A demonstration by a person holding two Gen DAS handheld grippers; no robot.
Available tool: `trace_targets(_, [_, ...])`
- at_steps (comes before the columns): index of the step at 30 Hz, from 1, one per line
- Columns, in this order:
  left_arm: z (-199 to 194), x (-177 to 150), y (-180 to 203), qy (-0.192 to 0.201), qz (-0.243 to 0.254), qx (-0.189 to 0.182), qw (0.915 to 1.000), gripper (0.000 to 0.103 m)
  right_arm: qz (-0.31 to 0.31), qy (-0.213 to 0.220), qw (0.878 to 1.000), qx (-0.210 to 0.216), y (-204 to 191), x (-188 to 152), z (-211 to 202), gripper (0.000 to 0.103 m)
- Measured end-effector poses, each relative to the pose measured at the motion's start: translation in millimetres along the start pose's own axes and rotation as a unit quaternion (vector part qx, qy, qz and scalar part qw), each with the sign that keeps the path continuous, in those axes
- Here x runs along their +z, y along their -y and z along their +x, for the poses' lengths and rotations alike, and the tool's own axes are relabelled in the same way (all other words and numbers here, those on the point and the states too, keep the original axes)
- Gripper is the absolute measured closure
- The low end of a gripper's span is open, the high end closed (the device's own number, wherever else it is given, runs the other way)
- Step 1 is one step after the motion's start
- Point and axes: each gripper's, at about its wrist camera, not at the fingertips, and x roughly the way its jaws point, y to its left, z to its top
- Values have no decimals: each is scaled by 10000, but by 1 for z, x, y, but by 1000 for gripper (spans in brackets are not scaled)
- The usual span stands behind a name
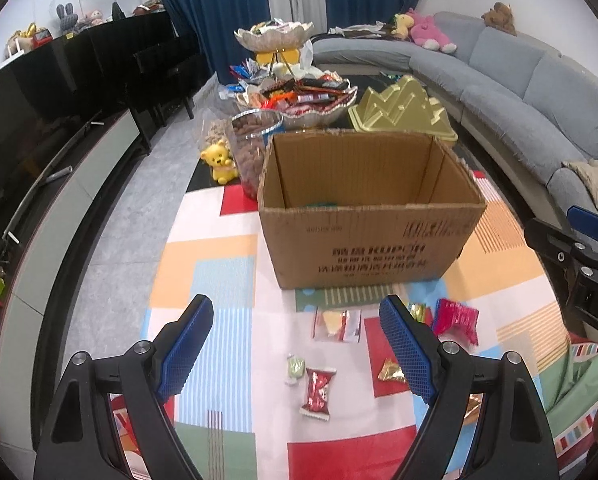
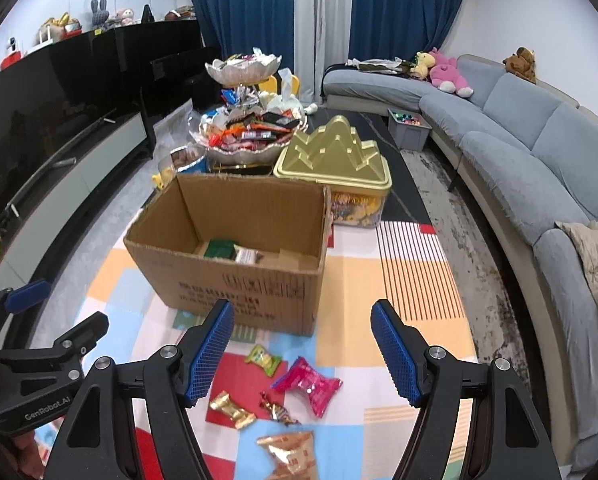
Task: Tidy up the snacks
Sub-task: 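Withdraw both tools from box and lower toward remaining snacks on table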
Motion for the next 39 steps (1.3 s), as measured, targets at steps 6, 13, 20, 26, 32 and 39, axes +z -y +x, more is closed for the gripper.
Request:
trace_targets(6, [9, -17, -1, -174, -38, -18, 9998, 18, -149, -103, 9998, -1, -6, -15, 5, 31])
trace_targets(13, [17, -31, 0, -313, -59, -19, 9995, 18, -259, -273, 9993, 10, -11, -31, 14, 31])
trace_targets(20, [27, -47, 0, -465, -70, -37, 9989, 18, -371, -459, 9982, 48, -16, -47, 25, 32])
trace_targets(26, [36, -62, 0, -602, -89, -34, 9981, 18, -469, -628, 9969, 101, -21, -61, 34, 32])
trace_targets(32, [45, -75, 2, -747, -77, -56, 9972, 18, -509, -851, 9950, 93, -26, -79, 39, 32])
trace_targets(39, [55, -88, 4, -881, -47, -65, 9961, 18, -337, -1247, 9916, -16, -19, -104, 50, 32])
